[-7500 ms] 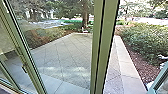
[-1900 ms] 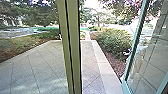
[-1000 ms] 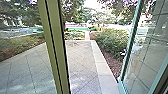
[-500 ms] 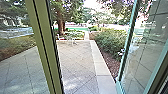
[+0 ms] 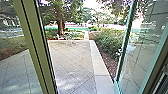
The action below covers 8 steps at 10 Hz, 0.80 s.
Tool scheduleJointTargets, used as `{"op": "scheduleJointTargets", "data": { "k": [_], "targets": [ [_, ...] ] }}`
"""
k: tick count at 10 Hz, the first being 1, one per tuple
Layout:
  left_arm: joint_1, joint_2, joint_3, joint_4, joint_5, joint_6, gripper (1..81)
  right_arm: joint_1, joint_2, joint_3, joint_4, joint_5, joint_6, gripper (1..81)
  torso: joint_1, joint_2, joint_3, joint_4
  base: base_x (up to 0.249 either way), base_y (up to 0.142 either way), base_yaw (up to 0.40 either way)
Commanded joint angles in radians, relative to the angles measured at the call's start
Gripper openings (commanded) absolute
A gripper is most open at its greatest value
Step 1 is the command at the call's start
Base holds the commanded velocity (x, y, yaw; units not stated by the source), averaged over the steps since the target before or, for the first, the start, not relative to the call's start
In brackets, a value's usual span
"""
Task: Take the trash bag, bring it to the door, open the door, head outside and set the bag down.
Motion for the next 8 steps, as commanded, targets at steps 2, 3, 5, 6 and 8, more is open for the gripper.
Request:
{"op": "scheduleJointTargets", "data": {
  "k": [2,3,5,6,8],
  "targets": [
    [-0.051,-0.001,0.002,0.004,0.060,0.008,1.0,0.039,0.006,0.006,-0.006,-0.050,0.000,81.1,0.000,0.000,0.000,0.000,0.000,-0.123,0.000],
    [-0.051,-0.001,0.002,0.004,0.060,0.008,1.0,0.039,0.004,0.006,-0.006,-0.050,0.000,81.1,0.000,0.000,0.000,0.000,0.000,-0.119,0.000],
    [-0.051,0.000,0.002,0.004,0.060,0.008,1.0,0.039,0.006,0.006,-0.006,-0.050,0.000,81.1,0.000,0.000,0.000,0.000,0.000,-0.115,0.000],
    [-0.051,0.000,0.002,0.005,0.060,0.008,1.0,0.039,0.006,0.005,-0.006,-0.050,0.000,81.1,0.000,0.000,0.000,0.000,0.000,-0.112,0.000],
    [-0.051,0.000,0.002,0.005,0.060,0.008,1.0,0.038,0.006,0.006,-0.006,-0.050,0.000,81.1,0.000,0.000,0.000,0.000,0.000,-0.102,0.000]
  ]
}}
